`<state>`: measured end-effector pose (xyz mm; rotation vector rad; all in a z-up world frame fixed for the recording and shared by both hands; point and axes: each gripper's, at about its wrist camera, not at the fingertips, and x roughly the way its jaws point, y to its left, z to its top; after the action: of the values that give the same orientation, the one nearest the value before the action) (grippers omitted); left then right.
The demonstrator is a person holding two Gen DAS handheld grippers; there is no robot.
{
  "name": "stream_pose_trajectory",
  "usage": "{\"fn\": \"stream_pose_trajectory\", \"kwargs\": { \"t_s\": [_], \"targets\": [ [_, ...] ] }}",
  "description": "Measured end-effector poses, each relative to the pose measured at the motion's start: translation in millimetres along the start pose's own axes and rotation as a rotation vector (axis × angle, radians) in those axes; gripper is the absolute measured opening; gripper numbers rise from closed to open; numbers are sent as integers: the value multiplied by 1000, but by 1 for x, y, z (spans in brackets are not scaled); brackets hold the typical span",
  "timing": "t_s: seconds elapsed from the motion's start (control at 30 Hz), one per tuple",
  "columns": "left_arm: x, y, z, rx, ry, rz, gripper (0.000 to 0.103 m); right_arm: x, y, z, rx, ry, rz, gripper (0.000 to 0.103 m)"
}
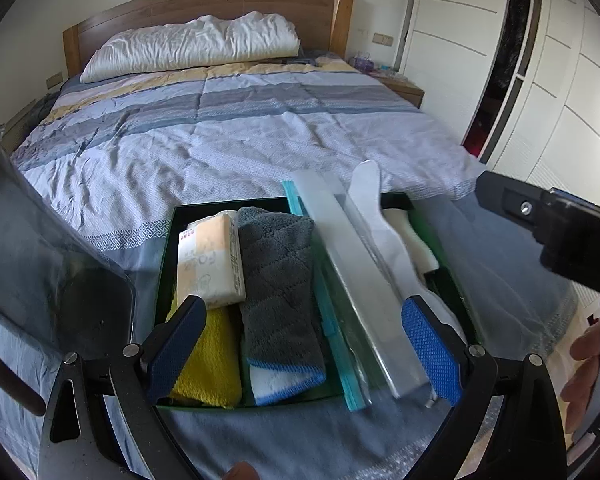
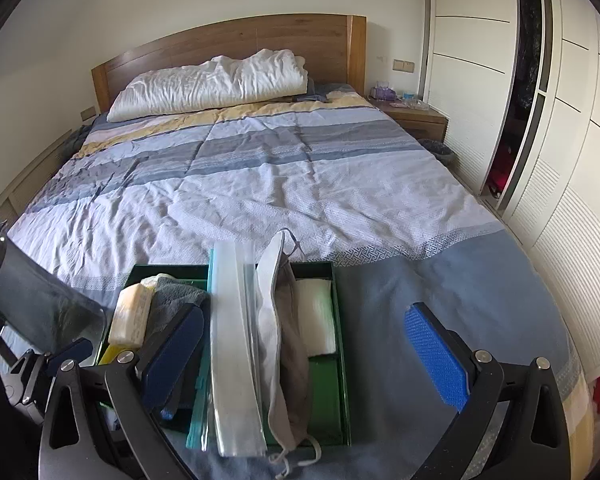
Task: Organize soft objects
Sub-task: 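Raise both open grippers up and back away from the green tray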
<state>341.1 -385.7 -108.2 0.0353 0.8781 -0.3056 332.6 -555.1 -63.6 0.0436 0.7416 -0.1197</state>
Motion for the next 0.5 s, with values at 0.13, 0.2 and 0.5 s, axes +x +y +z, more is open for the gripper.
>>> {"fn": "stream_pose_trajectory", "kwargs": {
  "t_s": [0.13, 0.2, 0.5],
  "targets": [
    [-12, -2, -7, 12, -5, -21, 96, -12, 3, -8, -13, 5, -1, 103],
    [-16, -2, -12, 17, 2, -28, 96, -17, 6, -12, -18, 5, -2, 103],
    [-37, 9, -35, 25, 13, -16, 96, -34, 17, -31, -21, 14, 0, 103]
  ]
}}
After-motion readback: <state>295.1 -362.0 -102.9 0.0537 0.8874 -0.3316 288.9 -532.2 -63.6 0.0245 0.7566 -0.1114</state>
